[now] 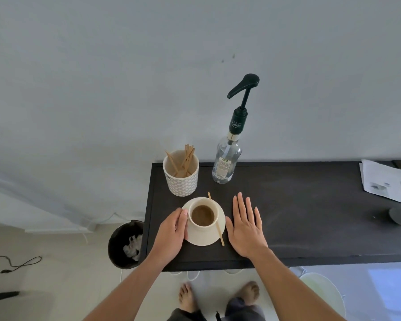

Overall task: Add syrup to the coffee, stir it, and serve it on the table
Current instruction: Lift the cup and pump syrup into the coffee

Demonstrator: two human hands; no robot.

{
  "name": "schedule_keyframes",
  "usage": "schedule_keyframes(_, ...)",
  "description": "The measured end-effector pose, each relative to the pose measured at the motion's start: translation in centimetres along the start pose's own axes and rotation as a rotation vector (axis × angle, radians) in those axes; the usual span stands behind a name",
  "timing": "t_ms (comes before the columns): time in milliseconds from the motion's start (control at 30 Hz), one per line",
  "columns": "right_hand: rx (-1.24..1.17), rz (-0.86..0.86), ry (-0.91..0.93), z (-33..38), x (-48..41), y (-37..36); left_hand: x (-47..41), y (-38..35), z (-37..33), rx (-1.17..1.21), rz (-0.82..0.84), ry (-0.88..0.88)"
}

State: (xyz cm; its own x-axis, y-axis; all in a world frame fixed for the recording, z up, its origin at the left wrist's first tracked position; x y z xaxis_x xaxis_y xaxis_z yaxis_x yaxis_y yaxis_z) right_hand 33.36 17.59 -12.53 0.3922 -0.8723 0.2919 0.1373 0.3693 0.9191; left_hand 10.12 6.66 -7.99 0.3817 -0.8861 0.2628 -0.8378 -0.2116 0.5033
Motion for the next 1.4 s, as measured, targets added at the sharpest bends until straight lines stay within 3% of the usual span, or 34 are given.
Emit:
schedule_keyframes(300, -0.027, -0.002, 0.002, -0.1, -0.1, -0.1, -0.7, 2.7, -5.4, -0.006, -0.017, -0.096)
schedule_keyframes(633, 0.037, 0.051, 0.039, -0.8, -0.4, 0.4, -2.0, 9.0, -16.1, -0.055, -0.11, -0.251)
schedule_keyframes(867, -0.145, 0.152, 0.009, -0.3, 0.3, 3.0, -3.0, 12.1, -21.2, -0.104, -0.149, -0.329)
schedule_keyframes(933, -0.374, 0.15, -0.054, -0.2, -0.1, 6.8, -3.3, 12.4, -21.9, -0.08, -0.15, -0.311)
schedule_keyframes(1033, -0.606, -0.114, -0.14, -0.3, -1.5, 16.5, -3.5, 12.6, -22.6, -0.068, -0.153, -0.301)
schedule_keyframes(1133, -0.747, -0.438, -0.054, 0.9, -2.3, 28.4, -3.7, 12.8, -23.0, -0.069, -0.162, -0.3)
schedule_keyframes(1200, -0.789, -0.546, 0.058, 3.0, -2.0, 35.3, -4.0, 12.9, -23.2, -0.077, -0.162, -0.3)
schedule_keyframes(1300, -0.754, -0.517, 0.236, 7.4, -1.5, 42.3, -4.1, 12.9, -23.6, -0.089, -0.16, -0.315)
schedule_keyframes(1400, -0.625, -0.388, 0.316, 11.4, -2.3, 44.2, -4.4, 13.1, -24.0, -0.095, -0.172, -0.326)
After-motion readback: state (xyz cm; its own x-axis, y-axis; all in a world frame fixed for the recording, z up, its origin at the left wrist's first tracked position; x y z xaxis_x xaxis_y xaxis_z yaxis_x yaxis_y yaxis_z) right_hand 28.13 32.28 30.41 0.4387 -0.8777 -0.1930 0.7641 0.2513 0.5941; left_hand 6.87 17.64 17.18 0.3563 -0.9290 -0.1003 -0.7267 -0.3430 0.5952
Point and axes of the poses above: each hand's wrist, its own x-axis away from the middle knuckle, its own y-axis out of the back of the hand, z = x × y, the point moved 6 cm from there along -x, towards the middle knuckle, and after that the axes turned 2 degrees about -x, right-handed, at the moved point
